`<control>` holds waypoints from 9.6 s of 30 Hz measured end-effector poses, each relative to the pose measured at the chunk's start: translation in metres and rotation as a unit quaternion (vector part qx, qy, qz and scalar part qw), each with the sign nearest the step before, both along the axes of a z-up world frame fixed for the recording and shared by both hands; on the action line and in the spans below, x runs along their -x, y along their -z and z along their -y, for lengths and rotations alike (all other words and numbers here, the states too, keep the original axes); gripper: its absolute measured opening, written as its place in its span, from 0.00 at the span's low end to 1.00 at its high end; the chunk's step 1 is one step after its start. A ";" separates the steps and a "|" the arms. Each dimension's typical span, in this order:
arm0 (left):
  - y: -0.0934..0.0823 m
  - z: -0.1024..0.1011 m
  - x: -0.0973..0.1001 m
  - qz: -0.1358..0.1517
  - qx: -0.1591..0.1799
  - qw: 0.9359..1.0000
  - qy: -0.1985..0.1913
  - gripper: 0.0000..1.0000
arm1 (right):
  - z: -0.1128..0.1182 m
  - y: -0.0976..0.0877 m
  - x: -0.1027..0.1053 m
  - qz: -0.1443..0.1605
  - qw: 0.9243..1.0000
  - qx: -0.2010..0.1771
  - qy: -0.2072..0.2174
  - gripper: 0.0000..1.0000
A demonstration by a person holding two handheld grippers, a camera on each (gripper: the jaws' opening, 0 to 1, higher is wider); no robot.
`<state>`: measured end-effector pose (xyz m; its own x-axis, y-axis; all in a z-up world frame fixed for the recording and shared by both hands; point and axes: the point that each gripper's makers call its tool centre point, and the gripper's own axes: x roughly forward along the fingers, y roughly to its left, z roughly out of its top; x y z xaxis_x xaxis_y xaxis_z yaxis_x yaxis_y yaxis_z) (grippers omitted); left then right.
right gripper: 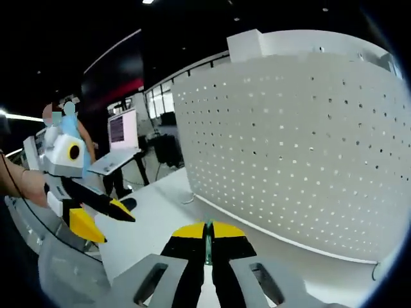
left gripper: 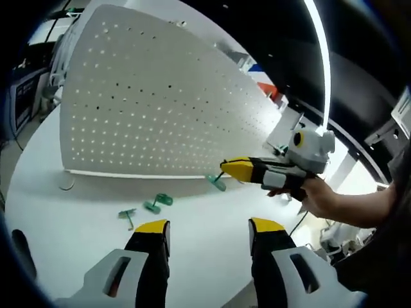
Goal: Insert the hook assembly into the mounting plate slot until the hook locks in place.
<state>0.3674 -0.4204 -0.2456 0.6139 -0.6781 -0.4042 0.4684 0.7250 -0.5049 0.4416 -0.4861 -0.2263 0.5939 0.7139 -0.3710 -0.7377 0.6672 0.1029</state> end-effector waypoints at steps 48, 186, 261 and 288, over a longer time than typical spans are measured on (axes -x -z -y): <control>-0.043 0.018 0.007 -0.077 0.224 0.970 -0.048 0.14 | -0.056 -0.066 0.073 0.045 0.994 -0.075 -0.064 0.00; -0.059 0.017 0.000 0.182 -0.130 0.975 -0.003 0.01 | -0.043 -0.048 0.077 -0.121 0.979 -0.162 0.021 0.02; -0.071 0.021 -0.016 0.084 0.091 0.992 -0.019 0.05 | -0.036 -0.043 0.075 0.036 0.999 0.035 0.013 0.00; -0.071 0.019 -0.011 0.097 0.044 0.994 -0.014 0.01 | -0.038 -0.046 0.075 0.023 0.999 0.023 0.012 0.01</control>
<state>0.3783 -0.4397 -0.1744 0.6940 -0.6866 -0.2167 0.5429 0.6968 -0.4688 0.3663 -0.4485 -0.1803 0.6274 0.6826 -0.3747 -0.7254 0.6873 0.0376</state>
